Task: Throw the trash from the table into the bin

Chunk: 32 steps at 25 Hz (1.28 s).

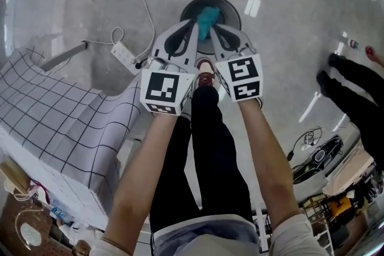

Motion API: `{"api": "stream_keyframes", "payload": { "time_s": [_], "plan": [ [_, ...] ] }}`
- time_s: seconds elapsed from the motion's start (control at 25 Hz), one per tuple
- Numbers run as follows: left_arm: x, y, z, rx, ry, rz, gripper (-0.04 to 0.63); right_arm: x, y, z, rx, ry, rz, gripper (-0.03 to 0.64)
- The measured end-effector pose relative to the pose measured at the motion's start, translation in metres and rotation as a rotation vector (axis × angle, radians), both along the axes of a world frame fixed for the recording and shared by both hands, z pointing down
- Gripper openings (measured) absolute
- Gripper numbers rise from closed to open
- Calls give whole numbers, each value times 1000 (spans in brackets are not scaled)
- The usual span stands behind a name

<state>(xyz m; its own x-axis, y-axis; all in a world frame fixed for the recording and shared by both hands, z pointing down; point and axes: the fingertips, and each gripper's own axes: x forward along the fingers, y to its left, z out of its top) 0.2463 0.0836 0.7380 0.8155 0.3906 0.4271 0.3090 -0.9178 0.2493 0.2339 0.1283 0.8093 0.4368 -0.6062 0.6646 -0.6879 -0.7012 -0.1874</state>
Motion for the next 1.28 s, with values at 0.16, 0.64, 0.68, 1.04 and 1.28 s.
{"api": "stream_keyframes", "payload": {
  "time_s": [0.16,0.64,0.68,1.04,1.28],
  "plan": [
    [-5,5,-47,-16,44,2,6,-9,-2,-51,38,59,8,18],
    [-22,12,-154,-120,115,-58,6,-17,0,-189,138,178,83,18],
    [-25,9,-163,-124,126,-59,6,-20,-3,-201,146,192,91,18],
    [-36,8,-280,-124,191,-56,6,-31,0,-326,208,270,137,18],
    [-57,8,-346,-124,231,-19,6,-52,-6,-398,245,311,141,18]
  ]
}}
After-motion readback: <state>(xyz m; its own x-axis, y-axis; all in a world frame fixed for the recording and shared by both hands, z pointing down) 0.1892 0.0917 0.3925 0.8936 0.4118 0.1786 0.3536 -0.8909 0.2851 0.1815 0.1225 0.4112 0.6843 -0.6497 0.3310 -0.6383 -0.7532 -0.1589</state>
